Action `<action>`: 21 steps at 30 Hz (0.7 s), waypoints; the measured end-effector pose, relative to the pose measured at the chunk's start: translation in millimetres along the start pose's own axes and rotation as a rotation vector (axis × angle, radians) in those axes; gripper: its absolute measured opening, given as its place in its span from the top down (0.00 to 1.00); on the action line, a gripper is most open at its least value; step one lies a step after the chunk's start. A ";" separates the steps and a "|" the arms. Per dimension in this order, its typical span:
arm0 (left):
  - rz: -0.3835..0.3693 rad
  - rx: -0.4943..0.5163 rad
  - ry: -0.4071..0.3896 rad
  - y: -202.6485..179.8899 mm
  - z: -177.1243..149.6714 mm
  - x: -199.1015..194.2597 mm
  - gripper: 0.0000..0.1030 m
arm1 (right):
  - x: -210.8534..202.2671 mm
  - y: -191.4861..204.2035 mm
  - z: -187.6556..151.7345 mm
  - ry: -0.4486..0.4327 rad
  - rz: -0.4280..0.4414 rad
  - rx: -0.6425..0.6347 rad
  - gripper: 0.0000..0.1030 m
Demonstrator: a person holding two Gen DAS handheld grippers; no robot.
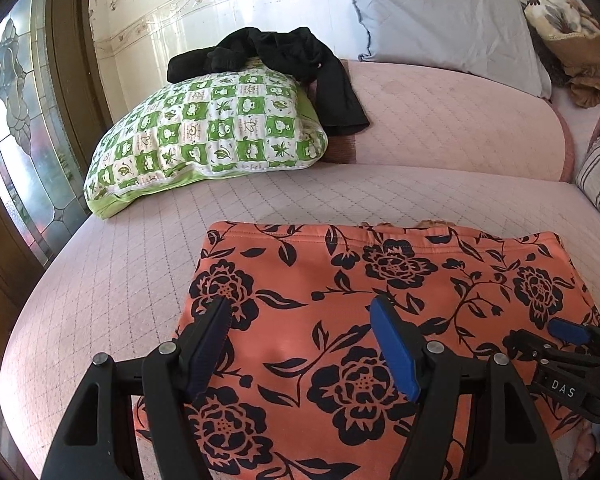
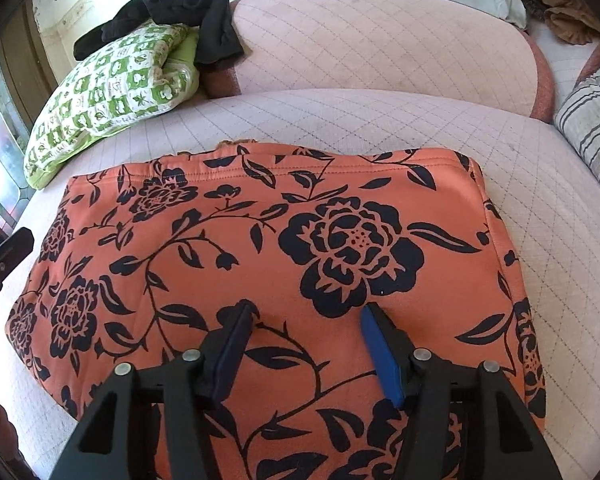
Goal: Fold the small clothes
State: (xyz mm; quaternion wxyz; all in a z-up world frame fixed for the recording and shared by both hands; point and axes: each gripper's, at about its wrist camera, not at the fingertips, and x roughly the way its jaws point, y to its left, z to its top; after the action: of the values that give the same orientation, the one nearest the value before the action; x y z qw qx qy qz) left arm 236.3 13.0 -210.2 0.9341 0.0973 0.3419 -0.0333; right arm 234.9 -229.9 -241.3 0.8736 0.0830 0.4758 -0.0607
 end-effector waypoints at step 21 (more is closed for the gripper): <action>0.014 -0.003 0.000 2.8 0.4 0.0 0.30 | 4.0 0.3 4.1 0.005 0.010 0.006 0.41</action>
State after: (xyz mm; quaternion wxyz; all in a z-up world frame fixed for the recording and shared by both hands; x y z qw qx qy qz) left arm 236.9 15.7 -209.5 0.9345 0.0982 0.3411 -0.0261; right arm 240.5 -230.5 -242.4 0.8725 0.0881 0.4772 -0.0575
